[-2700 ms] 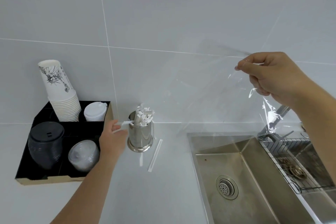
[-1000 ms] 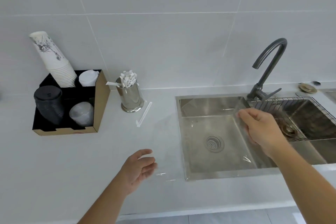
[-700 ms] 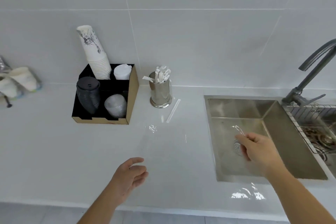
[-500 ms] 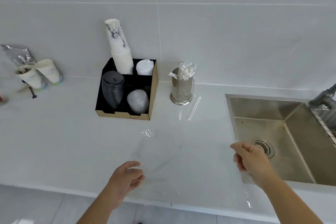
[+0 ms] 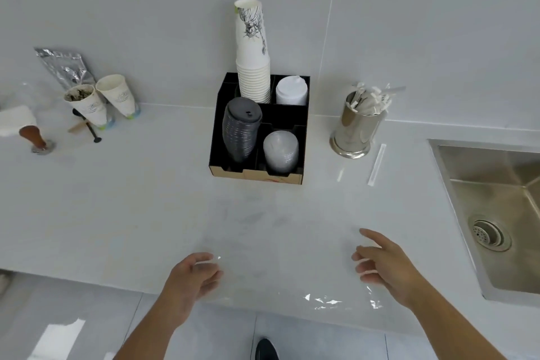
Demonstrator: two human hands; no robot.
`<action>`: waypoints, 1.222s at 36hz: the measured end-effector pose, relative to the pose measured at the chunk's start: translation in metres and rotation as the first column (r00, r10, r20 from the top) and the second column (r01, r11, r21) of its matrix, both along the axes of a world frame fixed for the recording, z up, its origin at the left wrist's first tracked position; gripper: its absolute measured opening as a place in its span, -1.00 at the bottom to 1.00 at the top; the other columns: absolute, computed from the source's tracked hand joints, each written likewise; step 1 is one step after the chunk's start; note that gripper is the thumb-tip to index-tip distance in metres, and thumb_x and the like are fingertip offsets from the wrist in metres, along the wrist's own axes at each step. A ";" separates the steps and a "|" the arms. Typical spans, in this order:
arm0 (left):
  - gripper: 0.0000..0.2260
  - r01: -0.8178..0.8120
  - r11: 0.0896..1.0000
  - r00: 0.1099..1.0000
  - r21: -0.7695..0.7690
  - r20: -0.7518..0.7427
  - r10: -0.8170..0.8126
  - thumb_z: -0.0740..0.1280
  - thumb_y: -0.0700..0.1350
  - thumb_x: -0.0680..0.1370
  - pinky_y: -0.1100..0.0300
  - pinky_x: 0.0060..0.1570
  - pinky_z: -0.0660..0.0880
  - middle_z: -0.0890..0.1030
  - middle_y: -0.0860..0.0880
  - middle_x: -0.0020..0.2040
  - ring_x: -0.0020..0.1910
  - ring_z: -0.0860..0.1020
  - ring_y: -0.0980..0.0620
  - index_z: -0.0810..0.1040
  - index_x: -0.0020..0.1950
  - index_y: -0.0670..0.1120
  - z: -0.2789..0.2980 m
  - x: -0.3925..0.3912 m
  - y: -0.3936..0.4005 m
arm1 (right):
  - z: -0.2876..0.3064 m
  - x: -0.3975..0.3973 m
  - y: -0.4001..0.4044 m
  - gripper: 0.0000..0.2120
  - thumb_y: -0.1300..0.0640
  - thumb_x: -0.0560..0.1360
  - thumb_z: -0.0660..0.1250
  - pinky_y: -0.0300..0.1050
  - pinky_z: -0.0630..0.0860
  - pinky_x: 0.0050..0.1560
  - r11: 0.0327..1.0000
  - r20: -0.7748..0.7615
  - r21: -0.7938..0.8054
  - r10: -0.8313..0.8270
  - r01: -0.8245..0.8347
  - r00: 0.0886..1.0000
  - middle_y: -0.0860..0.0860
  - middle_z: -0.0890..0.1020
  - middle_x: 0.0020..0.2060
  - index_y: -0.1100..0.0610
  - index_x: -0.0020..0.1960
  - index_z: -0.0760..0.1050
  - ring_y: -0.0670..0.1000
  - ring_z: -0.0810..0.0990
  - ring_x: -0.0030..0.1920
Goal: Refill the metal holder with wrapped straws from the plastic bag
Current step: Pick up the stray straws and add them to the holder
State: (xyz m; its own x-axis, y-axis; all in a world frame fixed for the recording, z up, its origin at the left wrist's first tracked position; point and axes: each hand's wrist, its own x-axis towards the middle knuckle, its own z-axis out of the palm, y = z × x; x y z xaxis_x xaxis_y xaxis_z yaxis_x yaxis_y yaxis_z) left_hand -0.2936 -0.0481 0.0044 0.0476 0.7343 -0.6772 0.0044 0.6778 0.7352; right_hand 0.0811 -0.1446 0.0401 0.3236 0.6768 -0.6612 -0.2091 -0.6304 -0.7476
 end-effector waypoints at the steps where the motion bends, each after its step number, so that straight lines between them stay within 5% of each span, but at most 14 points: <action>1: -0.75 -0.005 1.000 1.000 0.003 -0.005 0.005 0.42 -0.34 0.46 0.10 -0.17 0.59 0.63 -0.18 -0.23 -0.29 0.66 -0.04 0.52 0.12 -0.25 -0.002 -0.006 0.005 | -0.001 -0.007 0.000 -0.62 0.31 0.46 0.35 -0.06 0.59 -0.32 1.000 -0.008 -0.011 0.003 -0.003 1.000 0.16 0.69 -0.23 -0.12 0.13 0.50 0.11 0.60 -0.34; 6: -0.78 -0.012 0.999 0.999 0.043 -0.042 0.014 0.38 -0.38 0.49 0.15 -0.25 0.58 0.60 -0.23 -0.17 -0.28 0.61 -0.07 0.51 0.11 -0.23 -0.004 -0.030 0.031 | -0.010 -0.038 0.003 -0.61 0.45 0.42 0.36 -0.06 0.58 -0.33 0.998 0.023 -0.057 -0.008 0.010 1.000 0.24 0.59 -0.24 0.09 0.14 0.51 0.12 0.55 -0.40; 10: -0.77 -0.002 0.996 0.995 0.084 -0.098 0.011 0.38 -0.39 0.49 0.26 -0.43 0.55 0.58 -0.27 -0.16 -0.32 0.56 -0.08 0.52 0.11 -0.23 -0.006 -0.044 0.049 | -0.020 -0.056 0.010 -0.85 0.48 0.37 0.37 -0.12 0.50 -0.42 0.992 0.110 -0.127 0.017 -0.003 0.994 0.21 0.54 -0.34 0.31 -0.11 0.50 0.09 0.47 -0.49; 19: -0.68 0.038 0.985 0.942 0.170 -0.334 0.022 0.47 -0.24 0.44 -0.01 0.07 0.57 0.64 -0.14 -0.18 -0.20 0.65 -0.10 0.56 0.17 -0.05 -0.022 -0.069 0.071 | -0.040 -0.082 0.013 -0.95 0.33 0.38 0.37 -0.07 0.56 -0.35 0.970 0.278 -0.235 0.132 -0.066 0.952 0.17 0.59 -0.49 0.28 -0.25 0.52 0.09 0.49 -0.50; 24: -0.65 0.121 0.964 0.883 0.235 -0.470 0.003 0.49 -0.19 0.44 0.10 -0.14 0.55 0.64 -0.05 -0.21 -0.25 0.62 -0.07 0.57 0.20 -0.03 -0.023 -0.079 0.077 | -0.040 -0.087 0.012 -0.95 0.23 0.36 0.36 0.03 0.63 -0.19 0.959 0.339 -0.261 0.196 -0.108 0.920 0.14 0.66 -0.46 0.22 -0.22 0.57 0.06 0.57 -0.51; 29: -0.68 0.240 0.943 0.811 0.229 -0.581 -0.066 0.49 -0.14 0.45 -0.10 0.13 0.54 0.67 -0.07 0.02 0.01 0.63 -0.11 0.60 0.19 -0.03 -0.019 -0.083 0.080 | -0.039 -0.082 0.006 -0.95 0.22 0.38 0.36 0.09 0.64 -0.14 0.962 0.320 -0.253 0.178 -0.097 0.931 0.13 0.66 -0.45 0.17 -0.20 0.59 0.05 0.56 -0.49; 33: -0.71 0.327 0.905 0.752 0.272 -0.655 -0.074 0.47 -0.10 0.47 0.03 0.15 0.47 0.65 -0.01 0.10 0.09 0.60 -0.02 0.62 0.18 -0.07 -0.015 -0.080 0.078 | -0.037 -0.073 0.002 -0.94 0.21 0.41 0.36 0.13 0.64 -0.13 0.967 0.309 -0.242 0.158 -0.084 0.938 0.17 0.68 -0.39 0.15 -0.19 0.62 0.06 0.57 -0.45; 36: -0.75 0.280 0.916 0.782 0.288 -0.621 -0.044 0.46 -0.09 0.48 0.10 0.13 0.45 0.66 0.02 0.08 0.08 0.59 0.02 0.63 0.14 -0.03 -0.014 -0.073 0.076 | -0.037 -0.063 -0.001 -0.93 0.20 0.45 0.37 0.08 0.63 -0.14 0.973 0.295 -0.218 0.144 -0.080 0.945 0.13 0.69 -0.37 0.14 -0.18 0.63 0.06 0.59 -0.41; 40: -0.85 0.030 0.972 0.944 0.231 -0.327 0.049 0.45 -0.17 0.49 0.03 0.08 0.53 0.67 -0.05 -0.02 -0.03 0.62 -0.04 0.65 0.04 -0.02 -0.006 -0.049 0.072 | -0.035 -0.049 -0.002 -0.91 0.25 0.49 0.37 -0.09 0.60 -0.21 0.988 0.217 -0.152 0.069 -0.036 0.974 0.11 0.70 -0.30 0.16 -0.14 0.65 0.03 0.62 -0.34; 44: -0.89 -0.018 0.981 0.983 0.191 -0.178 0.053 0.42 -0.23 0.50 0.12 -0.08 0.55 0.69 -0.07 -0.09 -0.10 0.66 0.00 0.66 0.00 -0.07 0.002 -0.013 0.065 | -0.030 -0.027 0.001 -0.91 0.24 0.51 0.37 -0.09 0.61 -0.10 0.994 0.163 -0.106 0.010 0.008 0.987 0.09 0.72 -0.24 0.14 -0.09 0.65 0.02 0.67 -0.26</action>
State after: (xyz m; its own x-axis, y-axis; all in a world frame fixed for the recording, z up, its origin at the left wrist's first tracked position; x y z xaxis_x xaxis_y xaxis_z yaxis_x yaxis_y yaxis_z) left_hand -0.3066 0.0164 0.0067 -0.0918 0.8478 -0.5222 0.1280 0.5302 0.8382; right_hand 0.0544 -0.1440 0.0097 0.4327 0.6060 -0.6675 -0.0890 -0.7081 -0.7005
